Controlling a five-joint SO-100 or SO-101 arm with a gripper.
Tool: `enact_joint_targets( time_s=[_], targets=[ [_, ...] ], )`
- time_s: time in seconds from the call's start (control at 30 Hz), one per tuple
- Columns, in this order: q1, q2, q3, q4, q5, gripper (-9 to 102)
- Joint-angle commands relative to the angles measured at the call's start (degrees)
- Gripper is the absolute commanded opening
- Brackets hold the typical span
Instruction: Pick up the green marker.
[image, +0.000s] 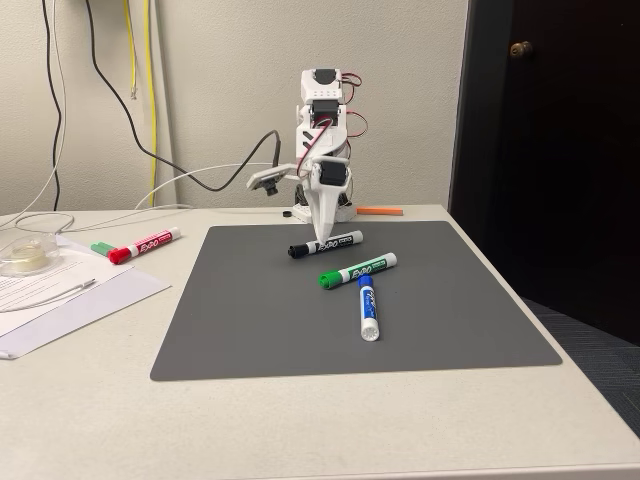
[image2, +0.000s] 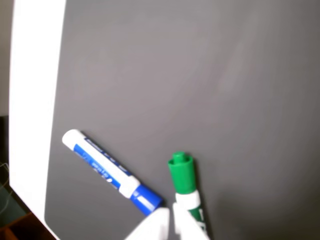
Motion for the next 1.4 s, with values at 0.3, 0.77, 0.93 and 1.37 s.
enact_joint_targets(
  time_s=[0.3, 0.77, 0.93, 1.37],
  targets=[
    [-1.76, 1.76, -2.2, 8.44, -8.61, 2],
    [-4.66, -2.2, -2.02, 5.54, -11.25, 14],
    [-5.89, -4.66, -2.02, 5.1, -13.27, 16],
    [-9.05, -9.76, -2.64, 5.1, -14.77, 21]
  ],
)
